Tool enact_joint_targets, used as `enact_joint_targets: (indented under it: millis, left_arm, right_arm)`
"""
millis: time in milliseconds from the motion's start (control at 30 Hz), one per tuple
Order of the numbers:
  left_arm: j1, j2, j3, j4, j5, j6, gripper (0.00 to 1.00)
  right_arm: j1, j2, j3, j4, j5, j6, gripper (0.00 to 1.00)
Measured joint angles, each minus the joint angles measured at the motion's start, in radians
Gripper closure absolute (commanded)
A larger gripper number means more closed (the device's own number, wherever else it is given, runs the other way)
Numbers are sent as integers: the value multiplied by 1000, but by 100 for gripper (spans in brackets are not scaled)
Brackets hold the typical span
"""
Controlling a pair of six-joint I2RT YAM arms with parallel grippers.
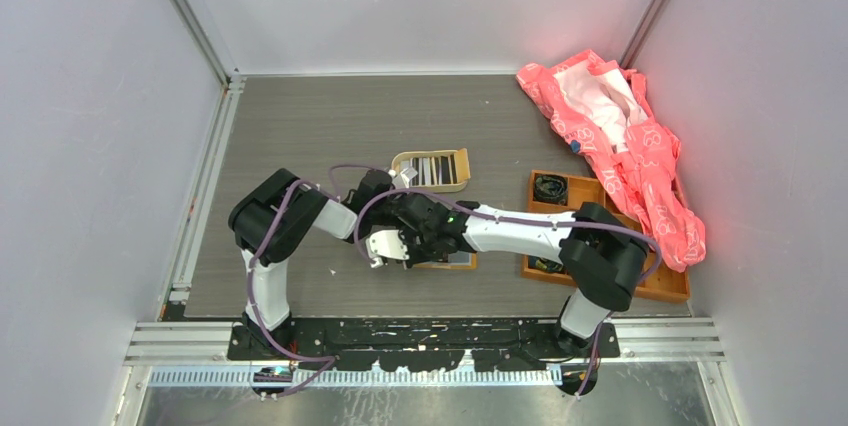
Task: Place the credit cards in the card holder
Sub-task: Insert the credit card into the card holder.
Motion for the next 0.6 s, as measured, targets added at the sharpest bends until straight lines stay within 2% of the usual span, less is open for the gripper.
enact_joint_targets:
  millis: [600]
  left_arm:
    - [0,3,4,1,6,3,94]
  right_arm:
    - [1,49,-1,27,142,-32,92]
